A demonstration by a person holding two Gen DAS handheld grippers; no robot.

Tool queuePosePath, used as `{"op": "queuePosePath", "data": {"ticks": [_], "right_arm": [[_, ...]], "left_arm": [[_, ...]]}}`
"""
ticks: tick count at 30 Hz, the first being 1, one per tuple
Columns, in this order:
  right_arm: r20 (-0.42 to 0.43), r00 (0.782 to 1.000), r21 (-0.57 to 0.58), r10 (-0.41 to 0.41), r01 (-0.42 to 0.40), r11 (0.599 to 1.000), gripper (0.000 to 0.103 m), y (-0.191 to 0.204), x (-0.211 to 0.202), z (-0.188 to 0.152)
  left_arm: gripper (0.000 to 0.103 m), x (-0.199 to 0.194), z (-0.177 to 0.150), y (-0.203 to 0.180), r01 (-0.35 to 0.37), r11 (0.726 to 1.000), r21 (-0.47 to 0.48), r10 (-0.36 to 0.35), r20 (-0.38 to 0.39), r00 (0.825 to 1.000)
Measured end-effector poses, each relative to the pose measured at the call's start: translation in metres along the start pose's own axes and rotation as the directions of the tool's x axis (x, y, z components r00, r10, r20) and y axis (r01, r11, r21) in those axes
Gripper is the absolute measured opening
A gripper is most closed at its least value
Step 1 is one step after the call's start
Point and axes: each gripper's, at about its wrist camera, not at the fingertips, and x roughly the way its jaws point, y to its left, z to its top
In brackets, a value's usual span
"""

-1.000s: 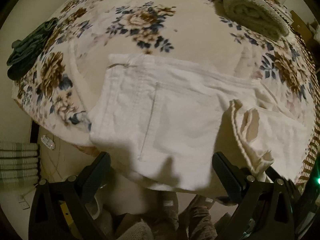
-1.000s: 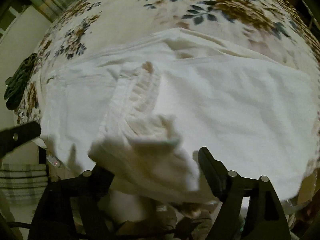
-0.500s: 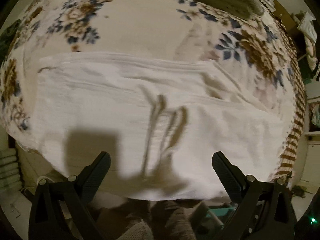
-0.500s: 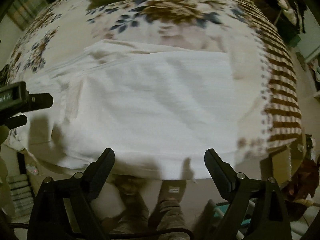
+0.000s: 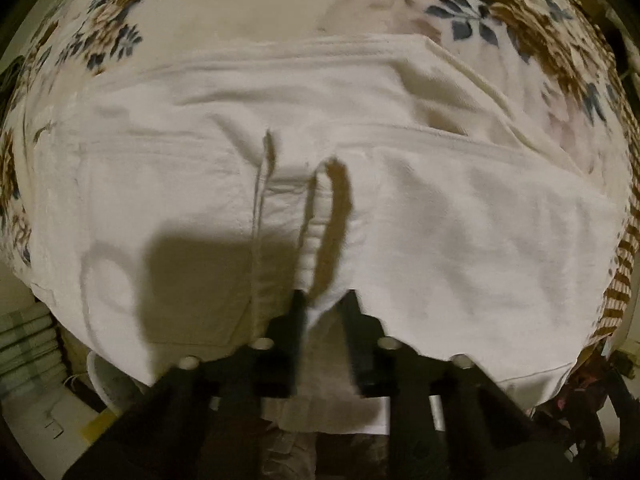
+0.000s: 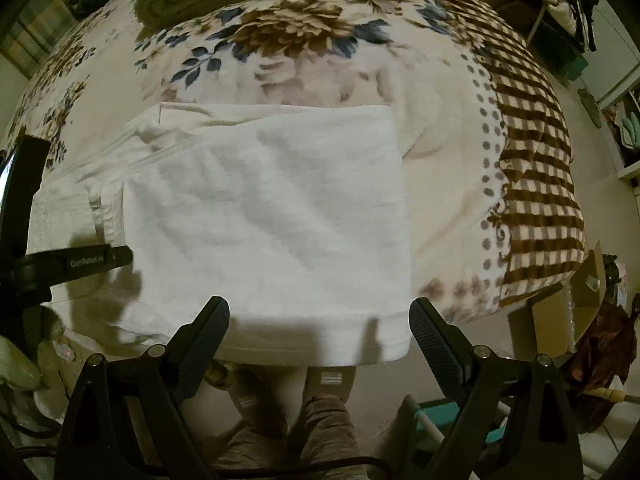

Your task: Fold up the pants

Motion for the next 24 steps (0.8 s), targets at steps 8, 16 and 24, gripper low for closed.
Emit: {"op": "queuePosePath", "data": {"ticks": [8,16,24], "right_arm": [[-0.014,1.000,0.001,0.009,-0.009,1.000,0.093,0.001,0.005,0.004],[-0.011,1.000,-0.002,0.014,-0.014,1.000,0.093,0.003,0.004,0.012],[-0.024,0.997,-0.012,0.070,-0.071,0.997,0.093,0.014,0.007,0.018]], "left_arm": [[0.008,-0.025,-0.015,0.014,0.045,0.999,-0.014,-0.043,0.105,0.993],[0.008,-0.026,-0.017,0.035,0.066,0.996,-0.052,-0.059,0.116,0.991],[0.026,-0.040,-0.015,0.065,0.145,0.985,-0.096,-0.134,0.115,0.984]]}}
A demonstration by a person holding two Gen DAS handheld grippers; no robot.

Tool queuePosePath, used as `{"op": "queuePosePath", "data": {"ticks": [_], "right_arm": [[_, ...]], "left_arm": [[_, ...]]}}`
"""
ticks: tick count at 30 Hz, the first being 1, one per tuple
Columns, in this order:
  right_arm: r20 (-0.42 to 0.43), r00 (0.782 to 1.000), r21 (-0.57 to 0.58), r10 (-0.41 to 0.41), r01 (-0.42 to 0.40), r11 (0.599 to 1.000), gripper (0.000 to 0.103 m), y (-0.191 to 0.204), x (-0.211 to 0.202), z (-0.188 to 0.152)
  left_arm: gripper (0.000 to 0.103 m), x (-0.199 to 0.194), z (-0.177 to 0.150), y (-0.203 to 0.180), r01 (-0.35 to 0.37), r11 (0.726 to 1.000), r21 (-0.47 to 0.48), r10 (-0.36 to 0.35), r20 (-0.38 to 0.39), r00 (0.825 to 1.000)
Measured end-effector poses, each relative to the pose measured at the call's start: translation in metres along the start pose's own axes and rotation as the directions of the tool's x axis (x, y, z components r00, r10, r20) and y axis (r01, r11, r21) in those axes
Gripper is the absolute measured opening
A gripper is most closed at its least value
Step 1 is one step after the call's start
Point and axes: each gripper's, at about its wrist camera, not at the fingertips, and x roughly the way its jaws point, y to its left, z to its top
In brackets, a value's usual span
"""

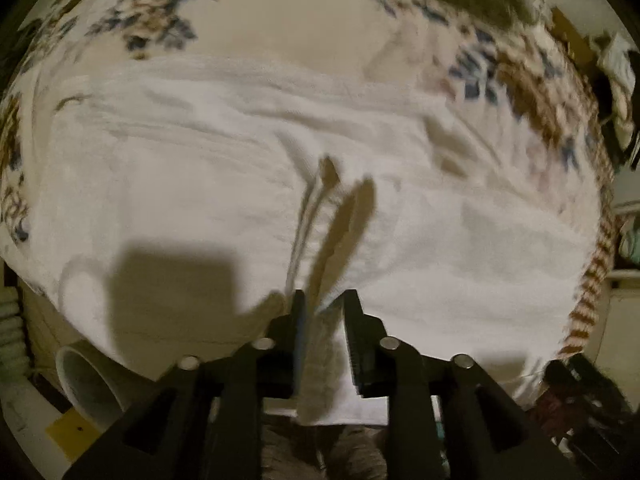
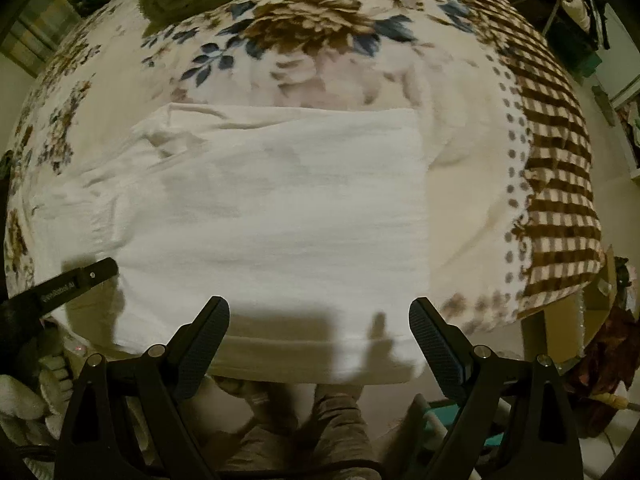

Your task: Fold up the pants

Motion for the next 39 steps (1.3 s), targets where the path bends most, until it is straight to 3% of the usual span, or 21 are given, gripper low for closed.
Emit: {"op": "queuePosePath", "data": {"ticks": [2,5,8,12,14,15,16,18,19,22,25,28,29,32,33,36,38,39], "right_arm": [[-0.007,1.000,-0.003,0.028,-0.028,1.000,0.093,0.005,0.001,0.001],[-0.032,0.997,-0.019,0.063,-0.064,0.998,0.093,0.016,0.004,0.001],[-0.045,0.996,-0.059,0.074,-0.077,0.995,0.093,0.033,0.001,0.003],[-0.045,0.997,-0.125,0.062,-0.067,0.990,0.093,0.058,-0.001,0.010],[-0.055,0.997,-0.135,0.063,-0.070,0.988,0.093,0.068,0.001,0.012],[-0.062,0.996,-0.141,0.062,-0.070,0.988,0.093,0.076,0.004,0.014],[-0.065,0.996,-0.146,0.062,-0.071,0.987,0.093,0.081,0.005,0.015],[-0.070,0.996,-0.158,0.058,-0.069,0.985,0.093,0.094,0.008,0.015],[-0.070,0.996,-0.163,0.056,-0.067,0.984,0.093,0.099,0.009,0.014],[-0.087,0.995,-0.174,0.052,-0.067,0.983,0.093,0.114,0.015,0.010],[-0.103,0.993,-0.176,0.055,-0.073,0.982,0.093,0.122,0.023,0.007],[-0.094,0.994,-0.189,0.050,-0.067,0.980,0.093,0.129,0.027,0.007],[-0.091,0.995,-0.190,0.048,-0.065,0.980,0.093,0.131,0.028,0.008],[-0.090,0.995,-0.190,0.042,-0.059,0.980,0.093,0.134,0.033,0.010],[-0.091,0.995,-0.188,0.041,-0.058,0.980,0.093,0.135,0.034,0.011],[-0.092,0.995,-0.176,0.045,-0.061,0.982,0.093,0.137,0.036,0.014],[-0.093,0.995,-0.172,0.043,-0.059,0.983,0.093,0.134,0.037,0.014],[-0.097,0.994,-0.171,0.040,-0.057,0.984,0.093,0.131,0.037,0.014]], "left_arm": [[0.057,-0.018,-0.002,0.017,0.058,0.998,-0.030,-0.057,0.026,0.998],[0.069,-0.037,-0.014,0.046,0.101,0.988,-0.113,-0.093,0.070,0.993],[0.070,-0.050,-0.023,0.100,0.123,0.947,-0.295,-0.091,0.120,0.989],[0.070,-0.048,-0.046,0.184,0.124,0.825,-0.552,-0.027,0.180,0.983],[0.068,-0.040,-0.054,0.220,0.171,0.729,-0.663,-0.040,0.208,0.977],[0.068,-0.034,-0.054,0.227,0.194,0.697,-0.690,-0.049,0.224,0.973],[0.064,-0.031,-0.052,0.232,0.202,0.684,-0.701,-0.047,0.234,0.971],[0.038,-0.028,-0.043,0.239,0.226,0.698,-0.680,-0.048,0.271,0.961],[0.016,-0.029,-0.039,0.239,0.230,0.710,-0.666,-0.050,0.278,0.959],[0.008,-0.036,-0.029,0.233,0.250,0.753,-0.609,-0.045,0.331,0.943],[0.007,-0.053,-0.024,0.215,0.258,0.800,-0.542,-0.033,0.389,0.921],[0.007,-0.070,-0.016,0.217,0.287,0.804,-0.521,-0.042,0.432,0.901],[0.007,-0.067,-0.012,0.221,0.281,0.800,-0.530,-0.034,0.428,0.903],[0.007,-0.031,-0.002,0.240,0.218,0.788,-0.576,-0.019,0.331,0.943],[0.007,-0.020,-0.001,0.246,0.224,0.781,-0.583,-0.040,0.312,0.949],[0.013,-0.025,-0.001,0.248,0.254,0.786,-0.564,-0.077,0.318,0.945],[0.043,-0.033,-0.009,0.246,0.288,0.774,-0.564,-0.114,0.323,0.939],[0.048,-0.037,-0.015,0.246,0.320,0.755,-0.572,-0.140,0.335,0.932]]}}
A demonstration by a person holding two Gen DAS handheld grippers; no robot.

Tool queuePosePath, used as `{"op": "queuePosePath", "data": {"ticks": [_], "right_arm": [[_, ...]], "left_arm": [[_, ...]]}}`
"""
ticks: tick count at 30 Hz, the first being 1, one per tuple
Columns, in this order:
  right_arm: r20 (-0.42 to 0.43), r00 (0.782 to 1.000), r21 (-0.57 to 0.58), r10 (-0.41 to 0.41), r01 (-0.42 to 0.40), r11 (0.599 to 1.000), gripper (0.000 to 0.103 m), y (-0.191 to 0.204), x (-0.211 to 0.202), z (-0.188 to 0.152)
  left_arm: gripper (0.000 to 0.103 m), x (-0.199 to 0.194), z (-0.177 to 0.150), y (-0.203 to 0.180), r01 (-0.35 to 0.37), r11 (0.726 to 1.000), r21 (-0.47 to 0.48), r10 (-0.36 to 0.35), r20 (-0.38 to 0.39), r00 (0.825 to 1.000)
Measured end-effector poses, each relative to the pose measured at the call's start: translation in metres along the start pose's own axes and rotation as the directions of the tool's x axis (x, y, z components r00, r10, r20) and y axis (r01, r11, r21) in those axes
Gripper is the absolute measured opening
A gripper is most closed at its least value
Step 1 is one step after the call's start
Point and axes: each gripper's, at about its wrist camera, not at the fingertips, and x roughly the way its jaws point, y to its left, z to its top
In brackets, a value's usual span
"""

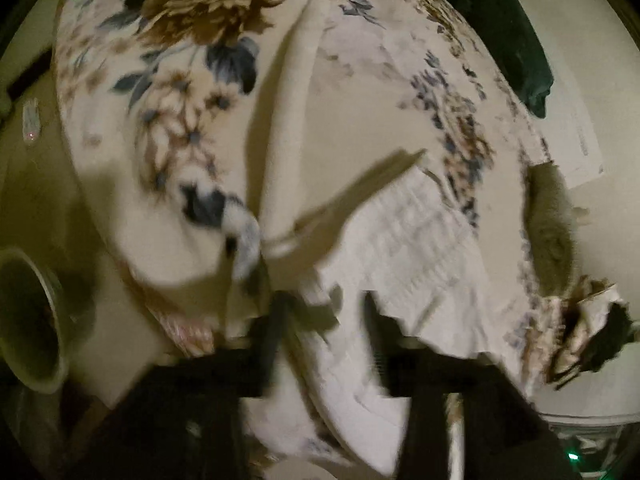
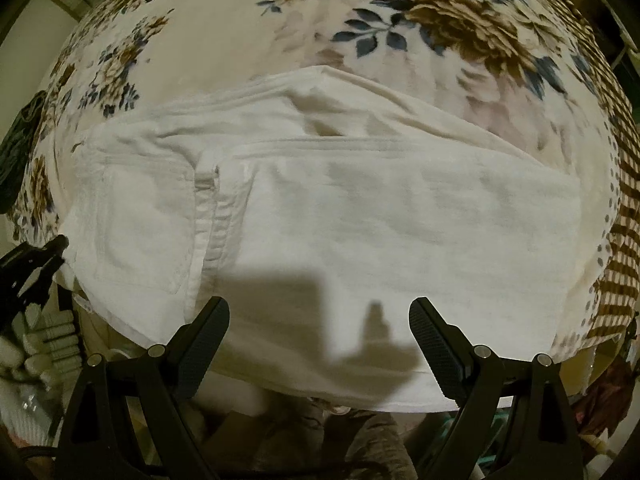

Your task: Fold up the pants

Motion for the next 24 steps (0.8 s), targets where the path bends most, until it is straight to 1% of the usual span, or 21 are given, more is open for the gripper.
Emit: {"op": "queuePosePath", "data": {"ticks": [1,3,5,7,9,10,14,16,17,18,19,20,21,22,24], "right_arm": [[-0.004,1.000,0.003,-0.001,0.001,1.000,0.093,-0.001,0.001,-0.001],[-0.013,1.000,0.016,-0.003,0.003,1.000,0.093,-0.005,0.002,-0.003],[-0.013,1.000,0.025,-0.001,0.002,1.000,0.093,-0.006,0.002,-0.003],[-0.006,1.000,0.025,0.002,-0.002,1.000,0.093,-0.005,-0.002,-0.003],[0.006,1.000,0.015,0.000,0.000,1.000,0.093,-0.003,-0.006,-0.001],[0.010,1.000,0.011,-0.001,0.001,1.000,0.093,-0.002,-0.007,0.000],[0.011,1.000,0.012,-0.004,0.004,1.000,0.093,-0.003,-0.006,0.003],[0.005,1.000,0.026,-0.001,0.000,1.000,0.093,-0.006,-0.004,0.004],[0.004,1.000,0.030,0.002,-0.002,1.000,0.093,-0.007,-0.003,0.004],[0.004,1.000,0.033,0.004,-0.004,0.999,0.093,-0.008,-0.003,0.004],[0.005,1.000,0.032,0.003,-0.004,0.999,0.093,-0.008,-0.004,0.004],[0.005,1.000,0.029,0.003,-0.003,1.000,0.093,-0.009,-0.004,0.003],[0.003,1.000,0.025,0.004,-0.004,1.000,0.093,-0.010,-0.003,0.002],[0.000,1.000,0.022,0.003,-0.003,1.000,0.093,-0.010,-0.002,0.002],[-0.009,1.000,0.021,0.003,-0.002,1.000,0.093,-0.009,0.003,0.000]], "left_arm": [[0.055,-0.003,-0.005,0.003,0.028,0.999,-0.026,-0.028,0.001,1.000],[0.055,0.001,-0.015,0.009,0.054,0.996,-0.066,-0.055,-0.014,0.998],[0.055,0.018,-0.021,0.011,0.043,0.995,-0.090,-0.048,-0.047,0.998],[0.055,0.033,-0.021,0.014,0.038,0.992,-0.118,-0.045,-0.055,0.997],[0.055,0.039,-0.016,0.015,0.043,0.989,-0.144,-0.049,-0.037,0.998],[0.053,0.039,-0.013,0.013,0.040,0.988,-0.149,-0.044,-0.020,0.999],[0.052,0.039,-0.006,0.002,0.026,0.994,-0.102,-0.024,0.021,0.999],[0.048,0.042,-0.005,0.004,0.021,0.996,-0.089,-0.018,0.032,0.999],[0.045,0.044,-0.003,0.006,0.016,0.996,-0.087,-0.013,0.037,0.999],[0.043,0.047,-0.001,0.010,0.016,0.995,-0.095,-0.012,0.041,0.999],[0.038,0.049,0.001,0.012,0.023,0.994,-0.109,-0.019,0.043,0.999],[0.031,0.048,0.001,0.012,0.024,0.994,-0.109,-0.018,0.055,0.998],[0.027,0.046,0.000,0.008,0.020,0.996,-0.092,-0.014,0.066,0.998],[0.020,0.040,-0.003,0.002,0.018,0.998,-0.063,-0.013,0.084,0.996],[0.018,0.026,-0.010,-0.011,-0.001,1.000,0.002,0.000,0.126,0.992]]}}
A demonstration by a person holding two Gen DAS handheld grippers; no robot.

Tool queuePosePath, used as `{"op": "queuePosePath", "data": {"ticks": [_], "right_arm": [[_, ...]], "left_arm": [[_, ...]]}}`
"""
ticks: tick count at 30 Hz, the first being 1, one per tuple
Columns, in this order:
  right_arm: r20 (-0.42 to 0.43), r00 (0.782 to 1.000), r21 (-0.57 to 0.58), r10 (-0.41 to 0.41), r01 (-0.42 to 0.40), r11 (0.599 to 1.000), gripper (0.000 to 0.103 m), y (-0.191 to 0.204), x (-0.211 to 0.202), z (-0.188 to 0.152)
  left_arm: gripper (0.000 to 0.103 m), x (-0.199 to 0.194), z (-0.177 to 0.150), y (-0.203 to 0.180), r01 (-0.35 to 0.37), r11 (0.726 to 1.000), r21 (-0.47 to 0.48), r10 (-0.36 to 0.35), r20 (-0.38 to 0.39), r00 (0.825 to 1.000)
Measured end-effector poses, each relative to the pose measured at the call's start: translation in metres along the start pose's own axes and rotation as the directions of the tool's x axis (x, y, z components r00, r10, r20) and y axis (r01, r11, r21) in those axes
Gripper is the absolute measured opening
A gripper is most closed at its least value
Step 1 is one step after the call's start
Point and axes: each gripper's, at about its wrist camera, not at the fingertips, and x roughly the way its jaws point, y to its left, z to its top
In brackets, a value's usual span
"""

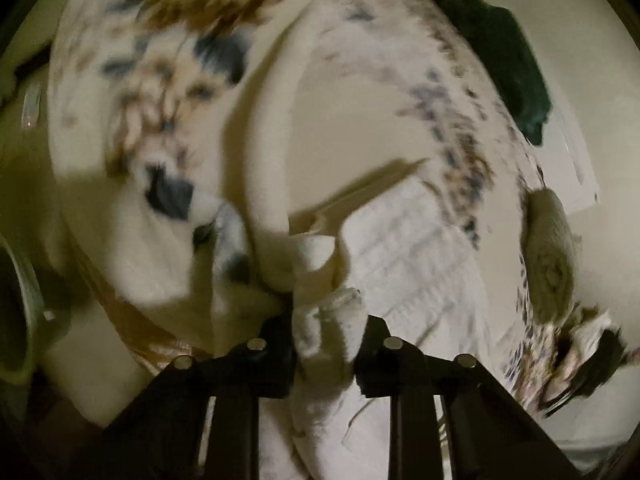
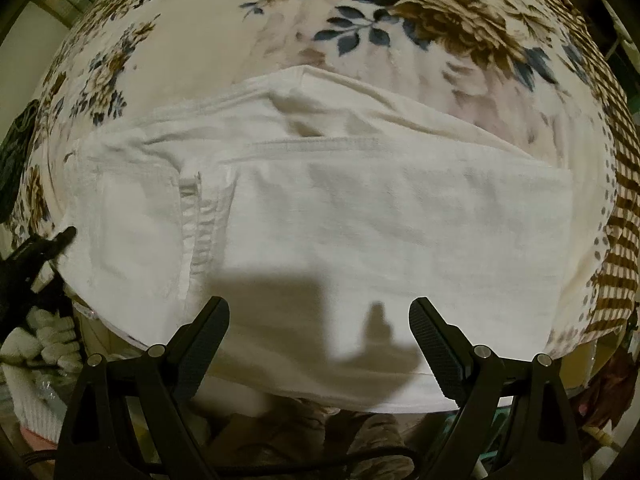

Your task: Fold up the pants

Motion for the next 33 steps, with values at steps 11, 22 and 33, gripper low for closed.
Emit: {"op": "queuePosePath", "data": {"ticks": [11,22,33], "right_arm": [[-0.011,1.000,-0.022,0.025,-0.025,0.999,0.093,0.001,-0.001,0.000],[-0.022,0.999,-0.031,0.029,-0.029,0.999,0.093,-0.007,-0.003,0.001],[-0.023,0.999,-0.035,0.047,-0.047,0.998,0.093,-0.010,-0.005,-0.002]], "left_arm": [[0.019,-0.032,-0.012,-0.010,-0.053,0.998,0.019,0.052,0.028,0.998],[0.031,-0.023,-0.004,0.010,-0.058,0.994,-0.094,0.055,-0.032,0.998],[0.013,-0.007,0.017,0.013,-0.077,0.997,-0.028,0.079,0.064,0.995]]}}
